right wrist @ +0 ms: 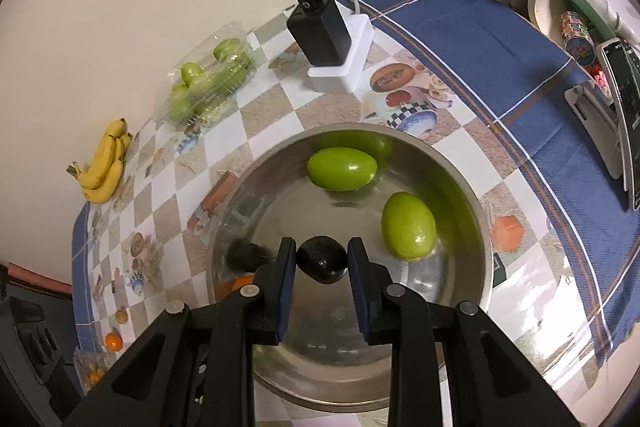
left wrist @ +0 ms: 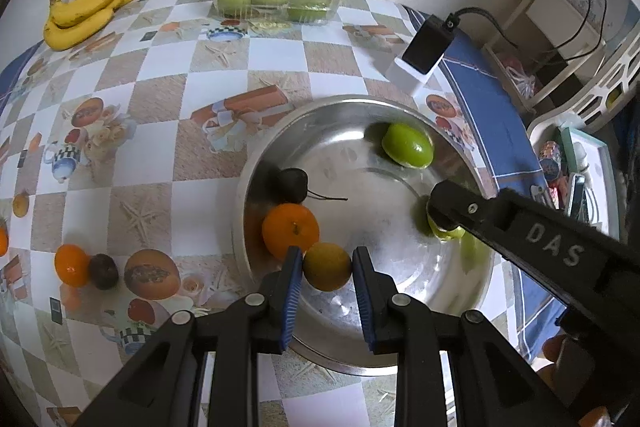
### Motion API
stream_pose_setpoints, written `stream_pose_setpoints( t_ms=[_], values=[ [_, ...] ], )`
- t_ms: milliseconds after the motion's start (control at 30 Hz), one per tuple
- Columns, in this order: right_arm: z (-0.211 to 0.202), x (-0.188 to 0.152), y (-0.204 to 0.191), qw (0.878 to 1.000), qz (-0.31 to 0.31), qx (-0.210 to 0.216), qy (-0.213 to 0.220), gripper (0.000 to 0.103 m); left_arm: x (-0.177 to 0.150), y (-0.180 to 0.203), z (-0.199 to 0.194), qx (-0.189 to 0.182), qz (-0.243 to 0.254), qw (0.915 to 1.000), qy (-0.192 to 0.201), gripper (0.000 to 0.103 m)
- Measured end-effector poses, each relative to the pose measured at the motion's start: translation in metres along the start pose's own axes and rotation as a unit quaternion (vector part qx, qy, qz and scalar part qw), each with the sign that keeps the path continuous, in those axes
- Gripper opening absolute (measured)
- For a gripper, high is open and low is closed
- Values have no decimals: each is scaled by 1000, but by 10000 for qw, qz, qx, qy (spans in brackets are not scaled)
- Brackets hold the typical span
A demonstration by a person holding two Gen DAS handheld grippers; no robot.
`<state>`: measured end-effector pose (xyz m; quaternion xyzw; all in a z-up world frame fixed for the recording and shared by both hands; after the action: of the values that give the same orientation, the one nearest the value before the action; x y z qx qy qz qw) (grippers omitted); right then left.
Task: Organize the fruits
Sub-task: 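Carry the yellow fruit into the steel bowl with the left gripper while the right gripper drops the plum there, then withdraw both open grippers from the steel bowl toward the loose fruit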
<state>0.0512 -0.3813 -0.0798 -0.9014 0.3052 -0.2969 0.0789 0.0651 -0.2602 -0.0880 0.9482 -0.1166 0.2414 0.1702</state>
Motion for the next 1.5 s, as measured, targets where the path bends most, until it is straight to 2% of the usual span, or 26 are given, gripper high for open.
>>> stream_pose_setpoints(
  t_ms=[200, 767, 1200, 1267, 1333, 1500],
  values=[
    [15, -12, 7, 9995, 13, -91, -302, 28, -6, 3, 8, 56, 71, 9999, -113, 28],
    [36, -29, 17, 9968, -4, -303, -735, 28, -22, -1, 30, 164, -31, 9987, -492, 28],
    [35, -26, 12, 9973, -23, -295, -668, 28, -22, -2, 30, 135, -94, 9986, -503, 32],
    [34, -24, 12, 9975, -28, -307, -633, 29, -20, -3, 28, 114, -116, 9988, -471, 36],
    [33, -22, 12, 9977, -5, -302, -604, 34, -18, -4, 24, 109, -124, 9989, -434, 36],
    [22, -13, 9, 9989, -17, -234, -404, 35, -6, -5, 11, 73, -158, 9996, -217, 36]
  ],
)
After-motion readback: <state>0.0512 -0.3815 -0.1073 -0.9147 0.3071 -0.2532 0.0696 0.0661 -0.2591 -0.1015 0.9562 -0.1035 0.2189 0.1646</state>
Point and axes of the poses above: each gripper's, at about its wrist camera, not at the fingertips, and z roughly the way its jaws point, y to its right, x to its top, the point moved 8 cm from there along z, roughly the way its jaws point, and after that the axes turned 11 degrees about y, right-handed, at the moved point
